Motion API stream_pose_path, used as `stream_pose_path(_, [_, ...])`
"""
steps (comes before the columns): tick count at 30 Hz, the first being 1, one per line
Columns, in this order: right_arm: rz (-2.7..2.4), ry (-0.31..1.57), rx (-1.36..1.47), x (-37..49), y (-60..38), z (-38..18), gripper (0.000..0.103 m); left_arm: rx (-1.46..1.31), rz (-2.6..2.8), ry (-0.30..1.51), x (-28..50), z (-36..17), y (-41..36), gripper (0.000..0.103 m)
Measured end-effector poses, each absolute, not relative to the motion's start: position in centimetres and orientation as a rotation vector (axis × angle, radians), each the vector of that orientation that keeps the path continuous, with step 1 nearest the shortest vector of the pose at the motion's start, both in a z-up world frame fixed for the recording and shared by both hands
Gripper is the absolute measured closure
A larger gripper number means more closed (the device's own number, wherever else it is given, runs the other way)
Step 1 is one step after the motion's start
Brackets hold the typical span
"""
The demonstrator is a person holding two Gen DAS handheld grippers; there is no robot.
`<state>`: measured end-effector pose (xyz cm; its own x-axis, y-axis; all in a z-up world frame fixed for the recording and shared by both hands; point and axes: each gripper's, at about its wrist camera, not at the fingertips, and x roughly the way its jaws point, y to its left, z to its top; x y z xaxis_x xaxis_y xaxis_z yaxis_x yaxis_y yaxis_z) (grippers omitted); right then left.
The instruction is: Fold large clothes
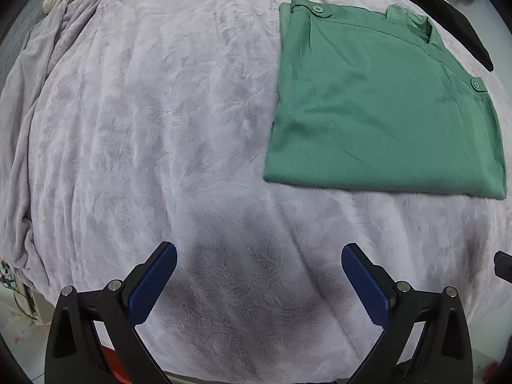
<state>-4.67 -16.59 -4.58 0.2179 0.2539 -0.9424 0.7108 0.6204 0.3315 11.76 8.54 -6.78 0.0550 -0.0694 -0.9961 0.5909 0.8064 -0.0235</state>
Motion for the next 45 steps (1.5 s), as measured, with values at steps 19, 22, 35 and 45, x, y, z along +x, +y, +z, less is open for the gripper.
stream_pose_path(19, [-0.173,0.981,1.511,0.9,-15.1,-12.9,0.013,0.207,-0.641,1.511,20.5,-8.5,9.1,0.0])
stream_pose_path(22, [-0.162,0.915,1.557,3.3,-14.9,-15.0,0.013,0.158,-0.689,1.543,21.0,-9.4,8.7,0.0])
stream_pose_path(35, [-0.083,0.664,1.594,6.2,-16.7,-12.4,0.095,-0.26,-0.983,1.733,25.7,-13.5,2.3,0.0])
stream_pose_path(45, [-0.015,0.799,1.556,7.0,-16.8,-11.6,0.091,-0.101,-1.054,1.746,24.8,-14.8,-6.7,0.083])
